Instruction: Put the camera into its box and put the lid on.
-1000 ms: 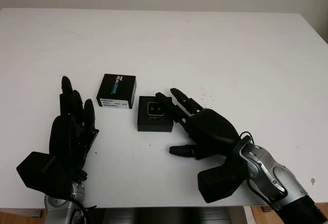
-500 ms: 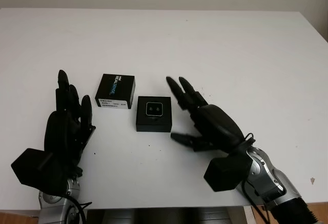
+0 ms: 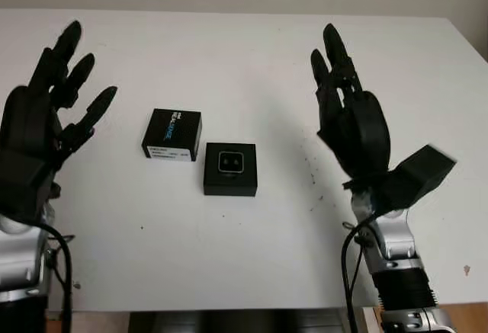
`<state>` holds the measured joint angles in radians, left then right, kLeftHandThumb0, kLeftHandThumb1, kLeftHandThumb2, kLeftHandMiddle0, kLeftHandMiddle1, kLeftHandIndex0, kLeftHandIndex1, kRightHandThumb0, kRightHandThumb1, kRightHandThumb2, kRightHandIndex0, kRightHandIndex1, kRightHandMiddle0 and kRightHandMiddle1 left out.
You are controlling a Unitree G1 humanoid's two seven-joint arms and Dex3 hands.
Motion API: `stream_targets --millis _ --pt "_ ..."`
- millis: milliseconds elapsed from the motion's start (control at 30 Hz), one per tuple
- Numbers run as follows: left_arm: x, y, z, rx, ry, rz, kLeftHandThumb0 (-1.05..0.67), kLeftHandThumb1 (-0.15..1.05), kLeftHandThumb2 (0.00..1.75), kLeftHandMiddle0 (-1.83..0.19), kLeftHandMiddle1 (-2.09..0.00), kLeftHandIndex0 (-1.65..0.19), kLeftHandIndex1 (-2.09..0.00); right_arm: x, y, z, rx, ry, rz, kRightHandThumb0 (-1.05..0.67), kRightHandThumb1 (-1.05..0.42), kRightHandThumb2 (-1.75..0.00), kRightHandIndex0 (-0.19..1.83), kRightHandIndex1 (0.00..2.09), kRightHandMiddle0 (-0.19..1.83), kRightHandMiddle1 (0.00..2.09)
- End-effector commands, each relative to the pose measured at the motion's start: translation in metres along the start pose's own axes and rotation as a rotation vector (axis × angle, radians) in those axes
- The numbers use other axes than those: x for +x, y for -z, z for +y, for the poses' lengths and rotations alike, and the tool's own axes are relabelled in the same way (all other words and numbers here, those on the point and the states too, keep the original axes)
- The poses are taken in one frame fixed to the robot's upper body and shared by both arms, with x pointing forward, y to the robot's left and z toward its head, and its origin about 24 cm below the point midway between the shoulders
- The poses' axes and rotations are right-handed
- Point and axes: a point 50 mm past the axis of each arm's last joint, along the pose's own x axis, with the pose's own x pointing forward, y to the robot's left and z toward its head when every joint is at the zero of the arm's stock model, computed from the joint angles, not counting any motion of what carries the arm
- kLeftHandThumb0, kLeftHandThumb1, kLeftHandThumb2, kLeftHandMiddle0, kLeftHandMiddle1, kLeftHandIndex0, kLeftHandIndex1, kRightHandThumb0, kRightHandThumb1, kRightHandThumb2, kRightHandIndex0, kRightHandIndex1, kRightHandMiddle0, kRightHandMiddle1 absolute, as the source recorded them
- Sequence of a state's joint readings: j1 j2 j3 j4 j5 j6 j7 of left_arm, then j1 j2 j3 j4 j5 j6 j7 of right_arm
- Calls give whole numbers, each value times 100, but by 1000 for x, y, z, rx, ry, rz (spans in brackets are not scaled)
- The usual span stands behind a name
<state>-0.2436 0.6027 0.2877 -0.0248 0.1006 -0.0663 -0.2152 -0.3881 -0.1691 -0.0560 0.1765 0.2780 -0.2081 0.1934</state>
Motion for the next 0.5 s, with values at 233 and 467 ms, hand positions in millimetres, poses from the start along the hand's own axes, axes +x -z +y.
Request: stream_targets --millis 233,467 --pt "31 -12 13 286 333 -8 -73 85 4 -19 -1 -19 -6 4 1 -13 175 81 68 -73 -105 -56 -2 7 -2 11" --pt "48 -12 1 481 504 -58 -83 87 5 -3 -2 -4 0 4 2 -17 232 135 123 -71 -105 -56 -1 8 -2 12"
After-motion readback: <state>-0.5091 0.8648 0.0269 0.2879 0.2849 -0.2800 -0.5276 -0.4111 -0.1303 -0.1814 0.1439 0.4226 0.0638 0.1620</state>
